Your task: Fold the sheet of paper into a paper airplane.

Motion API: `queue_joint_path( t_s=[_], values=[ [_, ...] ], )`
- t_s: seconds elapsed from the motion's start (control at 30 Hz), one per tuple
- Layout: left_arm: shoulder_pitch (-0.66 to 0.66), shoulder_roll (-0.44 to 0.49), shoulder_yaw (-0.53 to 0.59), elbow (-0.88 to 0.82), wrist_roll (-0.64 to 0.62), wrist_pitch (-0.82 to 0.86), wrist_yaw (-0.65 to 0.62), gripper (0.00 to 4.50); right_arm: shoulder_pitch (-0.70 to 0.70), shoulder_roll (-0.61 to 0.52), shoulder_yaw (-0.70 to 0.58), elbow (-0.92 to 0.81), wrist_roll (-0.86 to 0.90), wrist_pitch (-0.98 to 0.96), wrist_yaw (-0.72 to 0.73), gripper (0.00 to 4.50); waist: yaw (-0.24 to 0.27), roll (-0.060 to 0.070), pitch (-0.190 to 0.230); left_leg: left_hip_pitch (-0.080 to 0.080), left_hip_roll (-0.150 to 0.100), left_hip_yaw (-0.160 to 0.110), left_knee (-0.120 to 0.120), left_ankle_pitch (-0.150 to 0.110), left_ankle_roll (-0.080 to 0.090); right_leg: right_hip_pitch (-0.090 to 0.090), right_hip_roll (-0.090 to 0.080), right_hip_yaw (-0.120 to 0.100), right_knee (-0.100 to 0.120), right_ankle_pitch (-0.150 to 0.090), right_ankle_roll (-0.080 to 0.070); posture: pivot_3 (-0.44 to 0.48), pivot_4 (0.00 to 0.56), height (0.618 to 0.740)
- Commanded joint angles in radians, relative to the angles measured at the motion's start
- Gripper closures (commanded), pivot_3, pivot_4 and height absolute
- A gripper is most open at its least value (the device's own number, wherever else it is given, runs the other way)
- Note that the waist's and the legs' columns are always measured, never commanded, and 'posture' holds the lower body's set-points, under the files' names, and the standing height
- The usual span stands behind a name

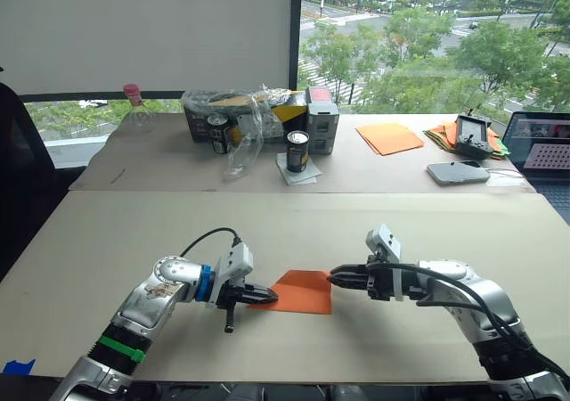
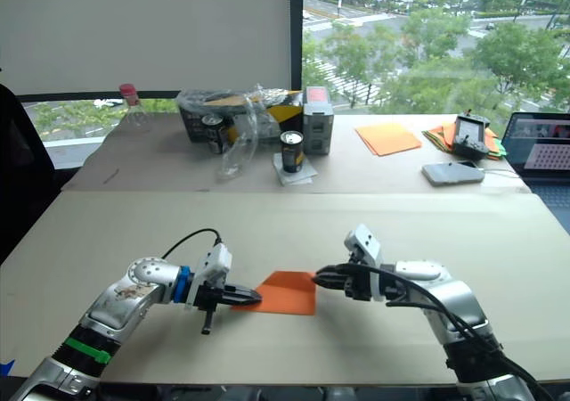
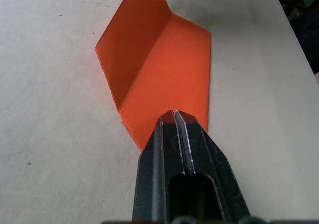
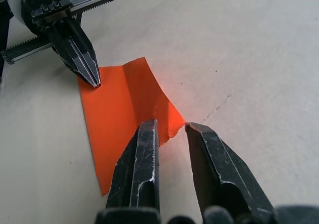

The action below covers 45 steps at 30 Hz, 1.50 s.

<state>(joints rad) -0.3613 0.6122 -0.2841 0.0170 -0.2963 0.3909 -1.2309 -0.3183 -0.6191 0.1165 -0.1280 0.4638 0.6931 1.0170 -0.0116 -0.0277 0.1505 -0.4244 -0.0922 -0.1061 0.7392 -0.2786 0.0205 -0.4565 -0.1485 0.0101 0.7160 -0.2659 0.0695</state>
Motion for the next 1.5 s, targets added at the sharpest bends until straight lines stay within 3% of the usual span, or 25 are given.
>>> queue_joint_path(
  t_s=[0.03,0.93,0.97,1.03,1.43,1.5],
  values=[
    [0.009,0.011,-0.027,0.027,0.043,0.006,0.006,4.50,-0.010,0.001,-0.017,-0.027,0.020,0.022,-0.015,3.41,0.000,0.000,0.000,0.000,0.000,0.000,0.000,0.000,0.000,0.000,0.000,0.000,0.000,0.000,0.000,0.000,0.150,0.670],
    [-0.005,0.020,-0.054,0.074,0.096,-0.050,0.018,4.50,-0.010,0.062,-0.085,-0.030,0.157,0.184,-0.077,3.41,0.002,0.000,0.000,0.001,0.000,0.000,0.000,0.000,0.000,0.000,0.000,0.000,0.000,0.000,0.000,0.000,0.150,0.670],
    [-0.006,0.020,-0.054,0.075,0.097,-0.051,0.018,4.50,-0.008,0.058,-0.079,-0.032,0.153,0.181,-0.076,3.94,0.002,0.000,0.000,0.001,0.000,0.000,0.000,0.000,0.000,0.001,0.000,0.000,0.000,0.000,0.000,0.000,0.150,0.670],
    [-0.007,0.020,-0.055,0.077,0.097,-0.053,0.019,4.50,-0.005,0.050,-0.068,-0.037,0.151,0.179,-0.068,4.49,0.002,0.000,0.000,0.001,0.000,0.000,0.000,0.000,0.000,0.001,0.000,0.000,0.000,0.000,0.000,0.000,0.150,0.670],
    [-0.008,0.025,-0.059,0.077,0.095,-0.052,0.013,4.50,0.044,-0.018,-0.015,-0.143,0.080,0.022,-0.007,4.49,0.003,0.001,0.000,0.001,0.000,0.000,0.000,0.000,0.000,0.001,0.000,0.000,0.000,0.000,0.000,0.000,0.150,0.670],
    [-0.009,0.026,-0.061,0.078,0.095,-0.052,0.010,4.50,0.079,-0.068,0.042,-0.179,-0.008,-0.098,0.033,4.49,0.005,0.001,0.000,0.000,0.000,0.000,0.000,0.000,0.000,0.001,0.000,0.000,0.000,0.000,0.000,0.000,0.150,0.670]
  ],
)
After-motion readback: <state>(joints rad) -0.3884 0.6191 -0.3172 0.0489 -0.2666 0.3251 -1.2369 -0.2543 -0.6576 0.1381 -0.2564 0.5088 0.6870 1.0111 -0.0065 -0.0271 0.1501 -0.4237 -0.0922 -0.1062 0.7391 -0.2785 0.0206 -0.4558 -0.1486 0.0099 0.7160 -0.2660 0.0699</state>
